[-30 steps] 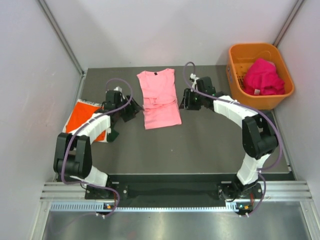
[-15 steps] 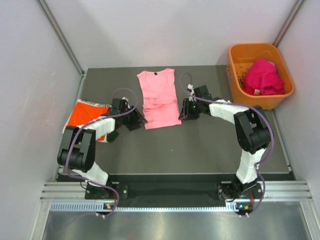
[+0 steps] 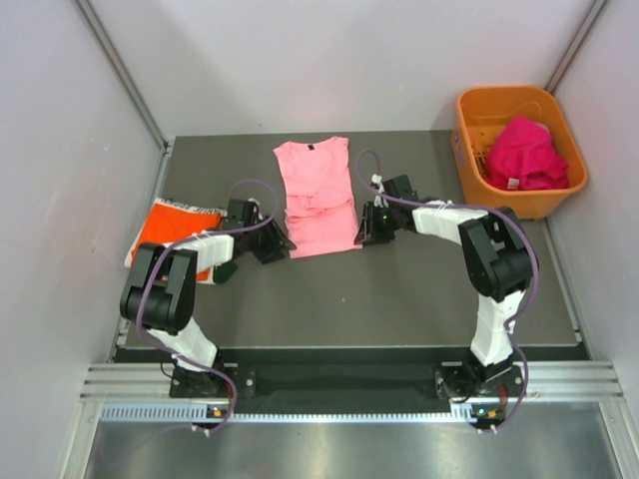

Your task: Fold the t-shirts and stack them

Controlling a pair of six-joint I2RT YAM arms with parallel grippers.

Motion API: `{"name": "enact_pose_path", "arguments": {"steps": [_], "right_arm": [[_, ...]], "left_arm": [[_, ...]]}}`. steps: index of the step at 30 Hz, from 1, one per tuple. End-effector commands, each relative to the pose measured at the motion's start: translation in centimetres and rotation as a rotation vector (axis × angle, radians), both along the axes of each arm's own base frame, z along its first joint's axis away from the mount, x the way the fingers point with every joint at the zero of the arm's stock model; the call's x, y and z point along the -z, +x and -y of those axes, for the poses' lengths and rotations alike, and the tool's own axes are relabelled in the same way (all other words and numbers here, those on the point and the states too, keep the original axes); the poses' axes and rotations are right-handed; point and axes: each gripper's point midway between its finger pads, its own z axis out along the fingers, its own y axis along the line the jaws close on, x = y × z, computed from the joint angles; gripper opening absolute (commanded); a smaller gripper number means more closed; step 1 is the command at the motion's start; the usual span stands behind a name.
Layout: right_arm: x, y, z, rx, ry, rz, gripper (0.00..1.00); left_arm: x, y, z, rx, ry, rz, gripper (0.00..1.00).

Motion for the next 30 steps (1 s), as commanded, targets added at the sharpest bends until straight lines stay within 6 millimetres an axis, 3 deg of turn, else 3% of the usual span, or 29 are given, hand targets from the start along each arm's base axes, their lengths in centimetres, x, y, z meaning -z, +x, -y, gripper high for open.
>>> {"name": "enact_pose_path", "arguments": {"steps": [1, 11, 18, 22, 25, 30], "right_arm": [[0.8, -0.4, -0.6, -0.014, -0.004, -0.003, 0.31], [0.6, -0.3, -0.6, -0.016, -0.006, 0.008, 0.01], [0.4, -0.3, -0.8, -0.020, 0.000, 0.009, 0.01], [0.2, -0.3, -0.9, -0.023, 0.004, 0.015, 0.00], [0.1, -0.4, -0.8, -0.022, 0.004, 0.015, 0.00], [-1.0, -0.7, -0.4, -0.013, -0.003, 0.038, 0.00]], "left_arm": [[0.2, 0.2, 0.2, 0.018, 0.008, 0.015, 0.52], [1.1, -0.5, 0.9, 0.041, -0.016, -0.018, 0.41], [2.4, -0.9, 1.4, 0.043, -0.016, -0.049, 0.39], [3.1, -0.8, 1.0, 0.035, 0.004, -0.057, 0.26], [3.3, -1.0, 0.9, 0.035, 0.009, -0.067, 0.01], [2.8, -1.7, 1.1, 0.058, 0.008, -0.057, 0.00]]}}
